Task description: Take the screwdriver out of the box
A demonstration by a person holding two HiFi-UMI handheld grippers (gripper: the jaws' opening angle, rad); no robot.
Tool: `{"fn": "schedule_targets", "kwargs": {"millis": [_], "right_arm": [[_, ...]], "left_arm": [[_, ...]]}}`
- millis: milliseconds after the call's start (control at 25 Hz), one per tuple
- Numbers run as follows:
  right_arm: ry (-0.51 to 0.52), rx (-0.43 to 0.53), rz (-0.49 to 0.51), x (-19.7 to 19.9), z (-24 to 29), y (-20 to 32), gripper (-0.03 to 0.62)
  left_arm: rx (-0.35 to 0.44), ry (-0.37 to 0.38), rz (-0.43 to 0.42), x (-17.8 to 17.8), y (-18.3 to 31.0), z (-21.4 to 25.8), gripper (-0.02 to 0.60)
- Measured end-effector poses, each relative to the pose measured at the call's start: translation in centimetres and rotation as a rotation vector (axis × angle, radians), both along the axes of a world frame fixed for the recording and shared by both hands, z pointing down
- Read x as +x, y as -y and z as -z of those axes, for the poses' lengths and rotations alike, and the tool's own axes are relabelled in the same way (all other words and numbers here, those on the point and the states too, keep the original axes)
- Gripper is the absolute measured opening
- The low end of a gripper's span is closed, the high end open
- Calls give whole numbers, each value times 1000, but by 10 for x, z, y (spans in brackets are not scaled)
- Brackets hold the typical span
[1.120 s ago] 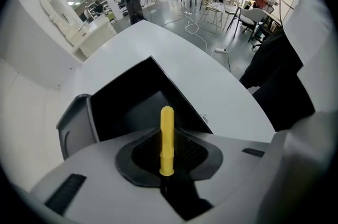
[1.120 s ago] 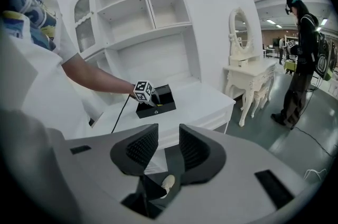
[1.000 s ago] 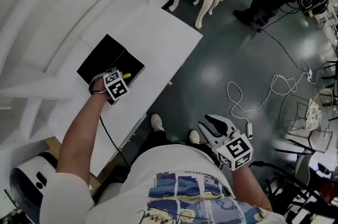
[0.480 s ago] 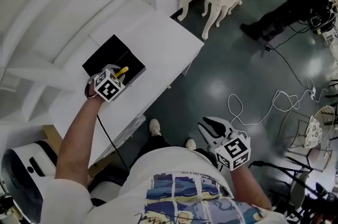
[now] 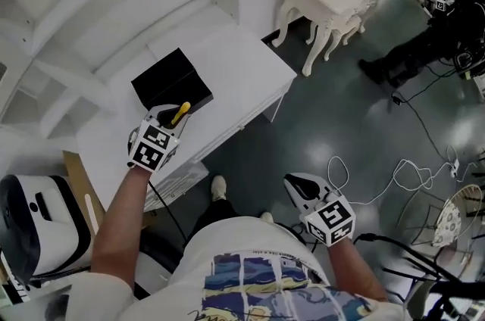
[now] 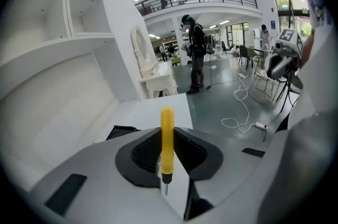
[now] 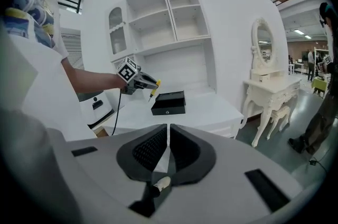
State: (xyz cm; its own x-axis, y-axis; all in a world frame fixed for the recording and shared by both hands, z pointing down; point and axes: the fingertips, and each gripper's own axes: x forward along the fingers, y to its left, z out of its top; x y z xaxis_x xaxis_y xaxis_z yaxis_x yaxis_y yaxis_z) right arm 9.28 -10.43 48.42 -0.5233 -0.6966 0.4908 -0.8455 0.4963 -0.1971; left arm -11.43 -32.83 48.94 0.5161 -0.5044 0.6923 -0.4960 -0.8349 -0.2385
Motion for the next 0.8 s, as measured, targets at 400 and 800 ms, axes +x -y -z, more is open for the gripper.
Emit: {"fn": "schedule_targets", "kwargs": {"millis": [400,800], "right_arm": [[17,6,169,9,-5,-60,25],[41,18,230,7,0,-91,25]], "left_arm": [[65,-338,71,51,-153,64,80],[54,-529,101,84,-251,92,80]]}}
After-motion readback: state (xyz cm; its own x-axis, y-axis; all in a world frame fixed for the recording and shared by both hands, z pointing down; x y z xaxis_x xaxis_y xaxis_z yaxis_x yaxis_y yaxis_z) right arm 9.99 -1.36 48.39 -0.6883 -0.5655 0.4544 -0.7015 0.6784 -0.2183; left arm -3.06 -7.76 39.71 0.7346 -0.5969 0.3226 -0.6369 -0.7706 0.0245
